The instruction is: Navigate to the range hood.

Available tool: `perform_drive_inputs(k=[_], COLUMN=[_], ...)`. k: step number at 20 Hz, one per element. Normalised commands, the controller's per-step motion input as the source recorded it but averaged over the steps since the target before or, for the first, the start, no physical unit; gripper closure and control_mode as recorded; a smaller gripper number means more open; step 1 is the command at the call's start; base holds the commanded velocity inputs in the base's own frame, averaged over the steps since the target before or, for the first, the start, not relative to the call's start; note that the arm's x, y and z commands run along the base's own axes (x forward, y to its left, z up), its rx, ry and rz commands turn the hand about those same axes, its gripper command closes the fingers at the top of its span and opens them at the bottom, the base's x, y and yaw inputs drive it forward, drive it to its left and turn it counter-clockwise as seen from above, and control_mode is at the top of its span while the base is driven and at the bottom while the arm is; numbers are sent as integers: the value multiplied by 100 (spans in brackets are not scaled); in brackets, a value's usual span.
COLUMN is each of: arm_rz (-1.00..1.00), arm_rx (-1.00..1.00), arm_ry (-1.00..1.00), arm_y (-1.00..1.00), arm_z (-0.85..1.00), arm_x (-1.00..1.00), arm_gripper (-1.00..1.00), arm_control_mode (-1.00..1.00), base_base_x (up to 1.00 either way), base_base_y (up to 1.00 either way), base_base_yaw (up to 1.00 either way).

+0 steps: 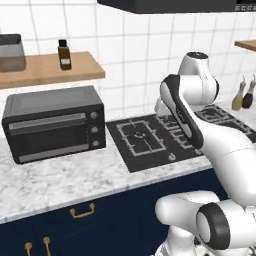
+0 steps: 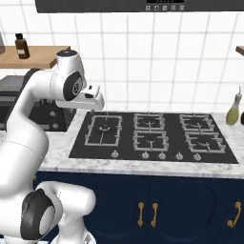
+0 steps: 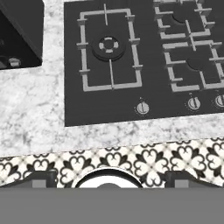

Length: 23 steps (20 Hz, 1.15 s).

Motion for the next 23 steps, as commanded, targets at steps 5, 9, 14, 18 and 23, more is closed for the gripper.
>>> perform_drive_inputs(k=[5, 9, 14, 18, 23], arm_rz=[0, 0, 0, 0, 0], arm_rx=[0, 0, 0, 0, 0], arm_ry=[0, 0, 0, 0, 0], arm_y=[0, 0, 0, 0, 0], arm_z=[0, 0, 0, 0, 0], arm_x=[0, 0, 0, 0, 0], arm_gripper=[-100, -100, -100, -100, -100], arm_control_mode=[100, 100, 100, 100, 100], base_base_x=[6, 17, 2, 56, 38], base_base_y=[-100, -99, -11, 0, 0], base_base_yaw=[9, 10, 2, 0, 0])
